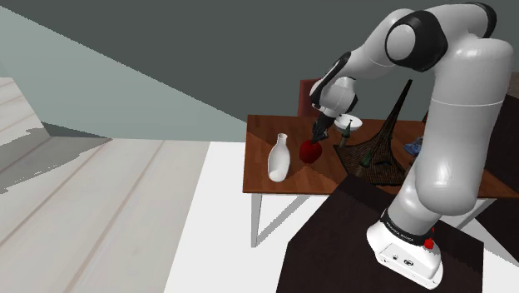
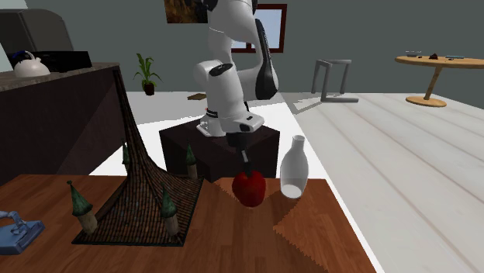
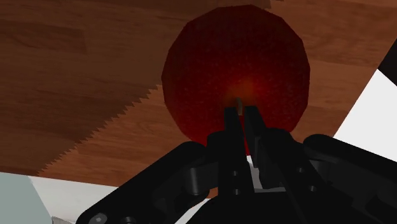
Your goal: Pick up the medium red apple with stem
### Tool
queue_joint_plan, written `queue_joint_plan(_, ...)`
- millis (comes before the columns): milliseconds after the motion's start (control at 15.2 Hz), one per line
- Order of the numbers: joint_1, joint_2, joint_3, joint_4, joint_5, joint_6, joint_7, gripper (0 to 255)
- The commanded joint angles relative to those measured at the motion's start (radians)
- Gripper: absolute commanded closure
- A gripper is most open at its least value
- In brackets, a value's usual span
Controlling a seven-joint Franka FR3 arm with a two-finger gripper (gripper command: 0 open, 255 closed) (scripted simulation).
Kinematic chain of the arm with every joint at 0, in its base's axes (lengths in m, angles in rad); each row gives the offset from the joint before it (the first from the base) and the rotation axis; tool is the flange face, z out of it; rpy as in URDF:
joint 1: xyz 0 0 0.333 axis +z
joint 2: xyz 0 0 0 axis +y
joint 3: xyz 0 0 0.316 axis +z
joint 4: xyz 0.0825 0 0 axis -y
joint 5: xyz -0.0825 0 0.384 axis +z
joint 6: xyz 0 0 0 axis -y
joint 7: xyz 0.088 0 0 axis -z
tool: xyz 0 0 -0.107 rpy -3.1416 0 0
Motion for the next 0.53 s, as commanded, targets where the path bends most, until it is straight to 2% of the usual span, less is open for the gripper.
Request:
queue_joint_plan(0,0.017,-0.029,-0.019,-0.004,-0.042,-0.011,0.036,255)
queue_joint_plan(462,0.057,-0.131,-0.074,-0.008,-0.189,-0.059,0.152,255)
